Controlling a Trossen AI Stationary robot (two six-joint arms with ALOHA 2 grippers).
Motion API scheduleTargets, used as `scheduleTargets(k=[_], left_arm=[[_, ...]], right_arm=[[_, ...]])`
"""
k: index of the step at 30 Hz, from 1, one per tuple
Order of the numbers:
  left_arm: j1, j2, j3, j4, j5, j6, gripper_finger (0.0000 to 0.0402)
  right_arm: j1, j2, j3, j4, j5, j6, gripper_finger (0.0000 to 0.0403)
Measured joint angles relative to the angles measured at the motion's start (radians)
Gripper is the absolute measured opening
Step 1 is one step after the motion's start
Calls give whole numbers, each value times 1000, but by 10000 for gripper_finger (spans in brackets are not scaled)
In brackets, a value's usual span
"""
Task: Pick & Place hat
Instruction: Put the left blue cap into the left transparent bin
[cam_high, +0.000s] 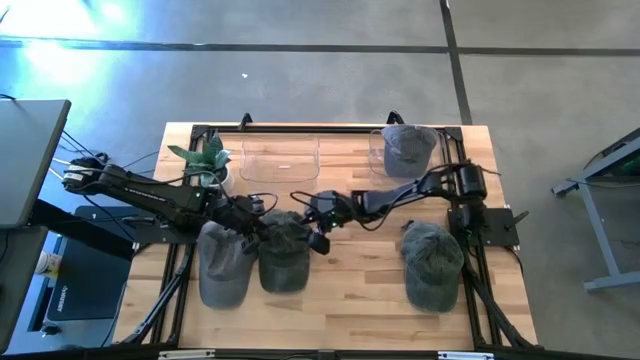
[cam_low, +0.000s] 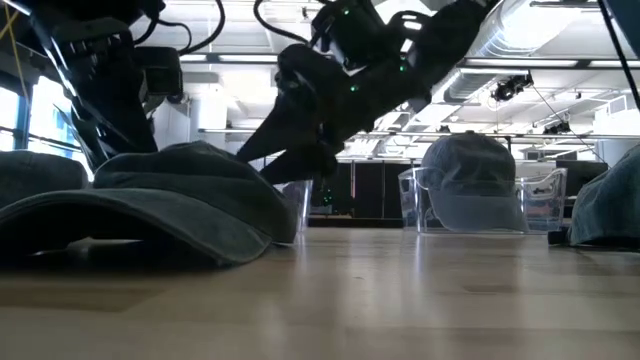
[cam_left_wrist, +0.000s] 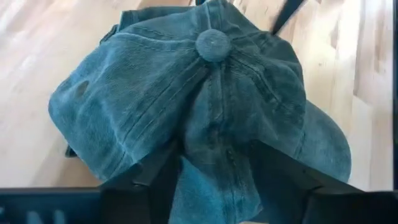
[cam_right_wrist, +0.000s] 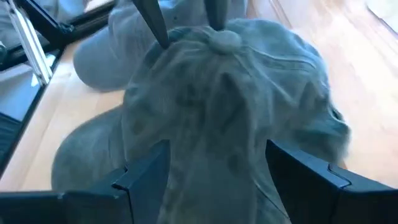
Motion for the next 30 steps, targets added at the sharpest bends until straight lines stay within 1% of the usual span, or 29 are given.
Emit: scheduleTargets(k=[2, 5, 7, 9, 12, 13, 14, 17, 20, 22, 25, 27, 30], left_arm=[[0, -1, -2, -1, -10, 4, 216], [0, 0, -3, -1, -11, 13, 231], [0, 0, -3, 17, -2, 32, 233], [0, 0, 1, 20, 10, 44, 233], [0, -12, 39, 17, 43, 48, 233], [0, -22, 56, 14, 62, 49, 232], [0, -29, 78, 15, 90, 52, 232], [0, -42, 151, 14, 160, 56, 232], [-4, -58, 229, -2, 175, 107, 232], [-17, -61, 277, -14, 139, 174, 232], [-37, -57, 318, -37, 37, 311, 232], [-49, -50, 332, -5, -12, 375, 232], [-46, -23, 332, 44, -18, 395, 232]], right_arm=[[0, 16, 1, 22, -15, 15, 244], [0, 36, 1, 67, -39, 24, 204], [0, 36, 1, 89, -68, 41, 165], [0, 36, 1, 95, -88, 49, 115], [-2, 36, 6, 121, -196, 91, 34], [-4, 36, 16, 128, -230, 105, 18], [-6, 36, 24, 134, -265, 120, 11], [-6, 27, 48, 126, -373, 215, 23], [-6, -12, 69, 113, -461, 245, 9], [-6, -54, 79, 88, -493, 239, 6], [-6, -122, 84, 24, -514, 244, 11], [-6, -168, 84, -19, -523, 234, 5], [-4, -234, 84, -66, -531, 231, 6]])
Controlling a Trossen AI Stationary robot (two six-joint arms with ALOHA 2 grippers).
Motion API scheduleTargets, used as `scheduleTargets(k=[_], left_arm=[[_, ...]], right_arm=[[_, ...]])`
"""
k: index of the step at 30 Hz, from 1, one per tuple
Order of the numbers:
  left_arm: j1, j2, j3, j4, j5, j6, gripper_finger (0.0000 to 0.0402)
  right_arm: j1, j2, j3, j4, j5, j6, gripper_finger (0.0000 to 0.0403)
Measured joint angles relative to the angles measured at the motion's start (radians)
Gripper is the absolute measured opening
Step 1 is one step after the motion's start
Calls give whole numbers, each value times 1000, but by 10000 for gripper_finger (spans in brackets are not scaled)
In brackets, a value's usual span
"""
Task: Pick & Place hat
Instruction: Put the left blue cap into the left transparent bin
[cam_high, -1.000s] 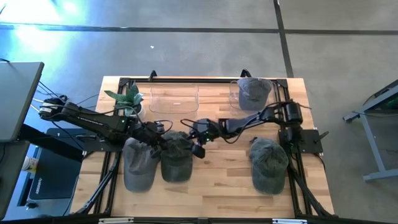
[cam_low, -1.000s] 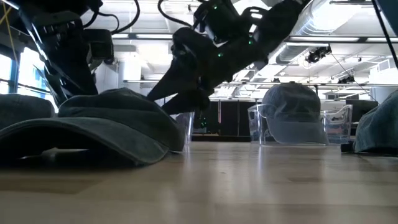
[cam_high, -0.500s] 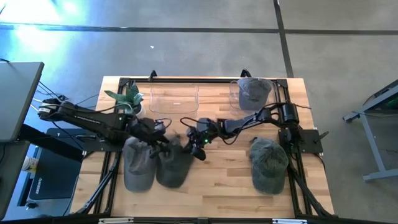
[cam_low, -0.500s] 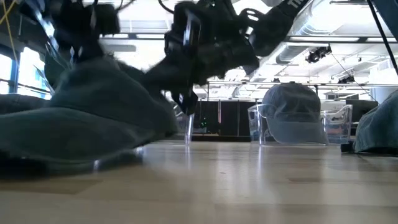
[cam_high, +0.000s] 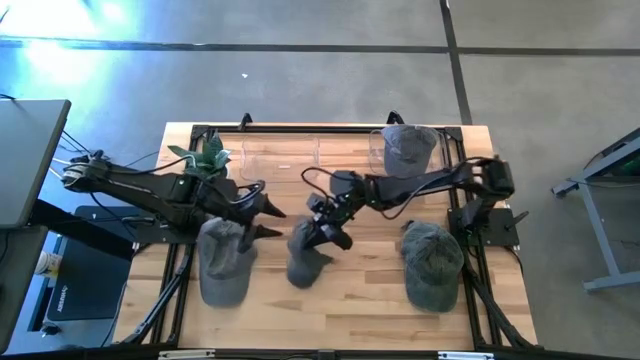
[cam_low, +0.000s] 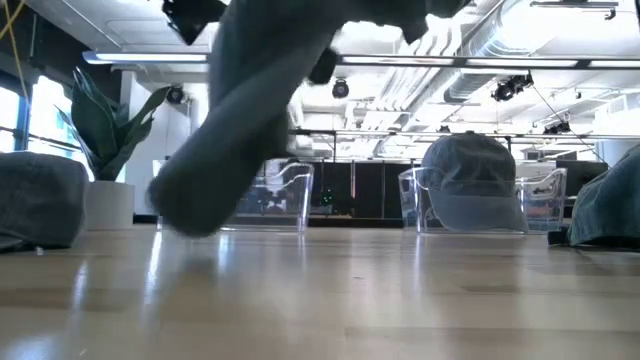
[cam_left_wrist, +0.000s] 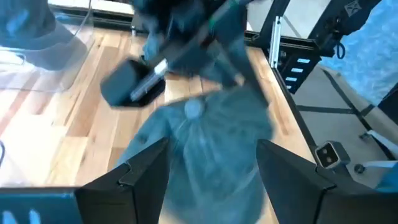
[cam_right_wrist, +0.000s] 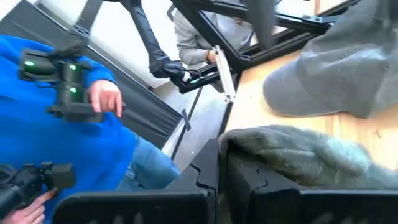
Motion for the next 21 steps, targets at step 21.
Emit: scheduleTargets(k=[21], left_arm=[[1, 261, 0, 535, 347, -39, 232]], right_arm=[[74, -227, 0, 43, -237, 514, 3]])
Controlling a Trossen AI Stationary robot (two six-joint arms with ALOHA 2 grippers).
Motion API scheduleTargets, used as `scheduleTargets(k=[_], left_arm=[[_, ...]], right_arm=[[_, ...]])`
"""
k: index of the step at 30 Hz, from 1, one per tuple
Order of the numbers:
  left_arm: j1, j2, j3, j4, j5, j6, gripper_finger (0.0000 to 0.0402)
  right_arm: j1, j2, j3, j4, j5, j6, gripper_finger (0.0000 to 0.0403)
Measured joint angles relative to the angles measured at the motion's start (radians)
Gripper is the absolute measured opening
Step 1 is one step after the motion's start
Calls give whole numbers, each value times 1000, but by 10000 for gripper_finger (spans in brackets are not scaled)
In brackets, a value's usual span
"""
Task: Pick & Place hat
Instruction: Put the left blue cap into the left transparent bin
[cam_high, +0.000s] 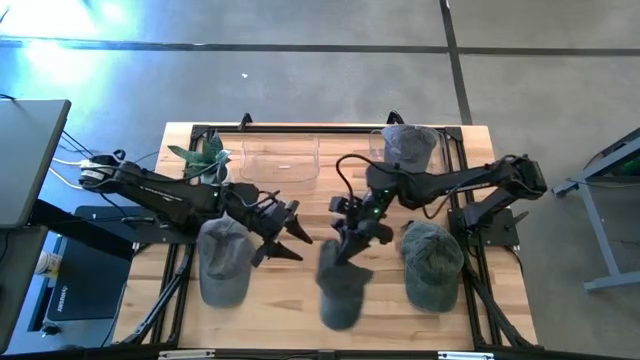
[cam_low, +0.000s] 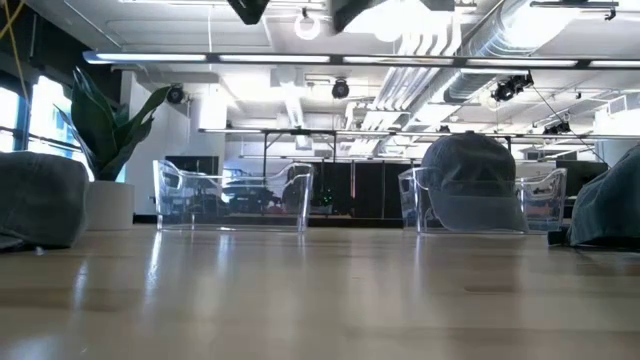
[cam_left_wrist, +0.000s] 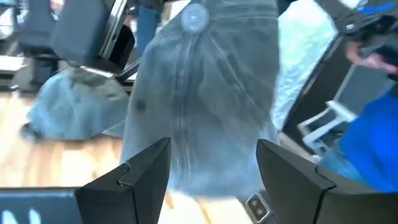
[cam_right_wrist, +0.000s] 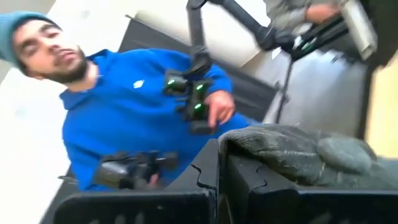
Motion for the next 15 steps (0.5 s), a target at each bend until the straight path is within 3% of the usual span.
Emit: scheduleTargets(k=[6, 9, 15], left_arm=[[-1, 9, -2, 82, -82, 12, 232], [0, 74, 0, 140, -118, 12, 232], [-1, 231, -3, 396, -43, -101, 232]], right_arm=[[42, -13, 0, 31, -36, 86, 2], [58, -13, 0, 45, -39, 86, 3], [64, -16, 0, 75, 3, 77, 3]])
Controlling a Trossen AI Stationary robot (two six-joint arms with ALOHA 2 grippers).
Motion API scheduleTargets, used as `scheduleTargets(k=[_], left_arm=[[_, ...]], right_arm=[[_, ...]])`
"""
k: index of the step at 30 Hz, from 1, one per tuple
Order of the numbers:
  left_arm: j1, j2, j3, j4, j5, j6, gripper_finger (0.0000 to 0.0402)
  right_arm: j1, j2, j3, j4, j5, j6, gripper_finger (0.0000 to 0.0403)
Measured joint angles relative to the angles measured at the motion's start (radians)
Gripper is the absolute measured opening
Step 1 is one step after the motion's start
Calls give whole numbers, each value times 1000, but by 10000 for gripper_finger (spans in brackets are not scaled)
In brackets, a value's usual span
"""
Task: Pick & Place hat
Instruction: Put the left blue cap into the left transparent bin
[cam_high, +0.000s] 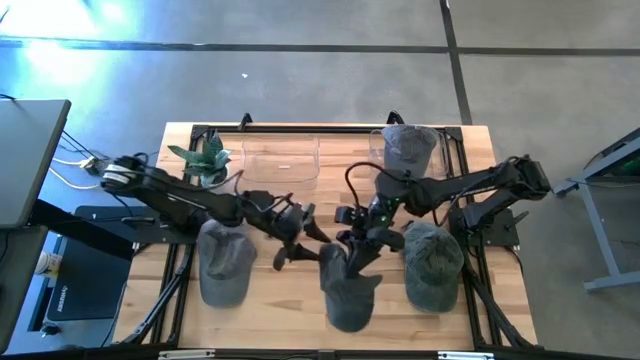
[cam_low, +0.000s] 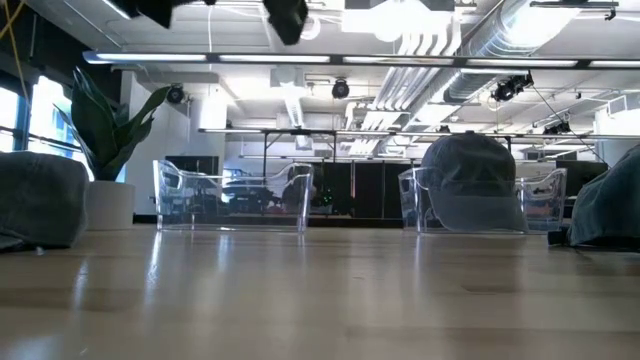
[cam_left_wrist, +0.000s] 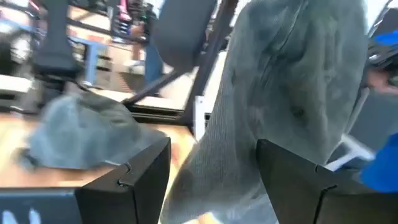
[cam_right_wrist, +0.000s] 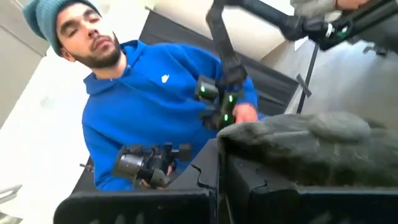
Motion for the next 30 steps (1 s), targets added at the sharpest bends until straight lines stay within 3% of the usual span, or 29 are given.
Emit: scheduleTargets(k=[7, 10, 14, 18, 26, 30], left_arm=[[-3, 136, 40, 404, 264, -204, 232], [-10, 140, 68, 407, 345, -266, 232], [-30, 142, 104, 406, 369, -300, 223], [-55, 106, 136, 410, 379, -342, 174], [-58, -10, 142, 396, 383, -357, 15], [-59, -45, 142, 400, 350, -350, 20]], right_arm=[[0, -26, 0, 10, 26, -15, 2], [1, -56, 0, 6, 63, -44, 2], [0, -107, 0, -23, 141, -104, 2], [25, -153, 0, -46, 215, -170, 2], [123, -172, 0, -78, 304, -256, 3], [146, -167, 0, -112, 344, -334, 3]])
